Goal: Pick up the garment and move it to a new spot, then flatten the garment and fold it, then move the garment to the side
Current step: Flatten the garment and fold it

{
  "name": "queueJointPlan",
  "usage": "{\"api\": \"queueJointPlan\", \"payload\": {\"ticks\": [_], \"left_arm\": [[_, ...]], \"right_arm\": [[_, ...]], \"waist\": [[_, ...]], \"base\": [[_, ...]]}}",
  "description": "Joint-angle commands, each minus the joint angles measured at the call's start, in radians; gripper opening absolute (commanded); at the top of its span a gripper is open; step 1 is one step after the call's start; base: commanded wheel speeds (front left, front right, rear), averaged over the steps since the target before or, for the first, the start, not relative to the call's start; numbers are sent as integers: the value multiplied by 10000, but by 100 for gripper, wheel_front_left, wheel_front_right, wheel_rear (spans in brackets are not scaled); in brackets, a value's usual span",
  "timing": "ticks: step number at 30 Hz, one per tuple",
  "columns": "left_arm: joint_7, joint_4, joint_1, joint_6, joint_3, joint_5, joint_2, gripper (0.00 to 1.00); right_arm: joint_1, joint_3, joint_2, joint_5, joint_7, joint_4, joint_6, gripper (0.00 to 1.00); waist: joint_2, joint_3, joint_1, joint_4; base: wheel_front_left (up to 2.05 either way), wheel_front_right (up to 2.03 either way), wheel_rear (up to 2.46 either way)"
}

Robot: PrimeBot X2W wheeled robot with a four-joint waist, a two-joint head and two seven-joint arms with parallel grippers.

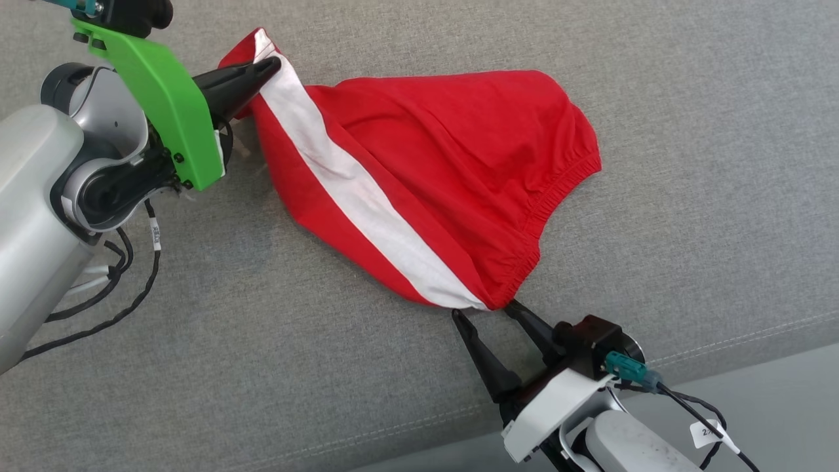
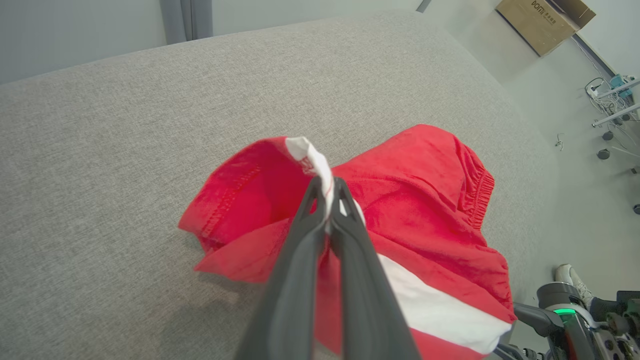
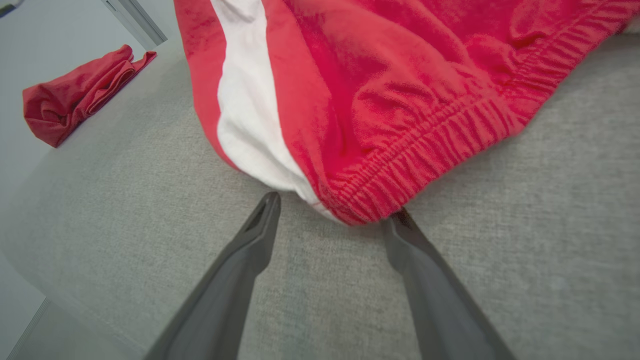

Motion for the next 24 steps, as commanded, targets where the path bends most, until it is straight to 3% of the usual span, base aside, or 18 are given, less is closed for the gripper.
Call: {"api": "queueJointPlan", "payload": {"ticks": [1, 2, 3, 4, 5, 17, 24], "left_arm": [[-88, 45, -188, -27, -10, -121, 47, 0], [-81, 50, -213, -27, -36, -137, 56, 0], [-119, 61, -229, -27, -60, -150, 63, 0], [-143, 70, -248, -27, -84, -155, 76, 0], [-178, 88, -259, -27, -120, -163, 78, 0], [-473, 248, -305, -27, -311, -245, 316, 0], [-847, 249, -359, -27, -228, -411, 411, 0]], "right_arm": [[-152, 34, 29, 58, -18, 20, -3, 100], [-208, 69, 35, 53, -18, -12, -3, 100], [-243, 91, 24, 6, -18, -98, -3, 49], [-246, 104, -3, -22, -18, -171, -3, 29], [-213, 103, -47, -41, -18, -282, -3, 0], [517, -107, -767, -94, -16, -2703, -3, 0], [101, -548, -1580, 1270, -18, -4153, -2, 0]], "waist": [[-1, 100, 0, 67], [-1, 125, 0, 77], [-1, 141, 0, 86], [-1, 158, 0, 89], [-1, 163, 0, 94], [-1, -115, 0, -53], [-1, -635, 0, -72]], "base": [[0, 0, 0], [0, 0, 0], [0, 0, 0], [0, 0, 0], [0, 0, 0], [0, 0, 0], [0, 0, 0]]}}
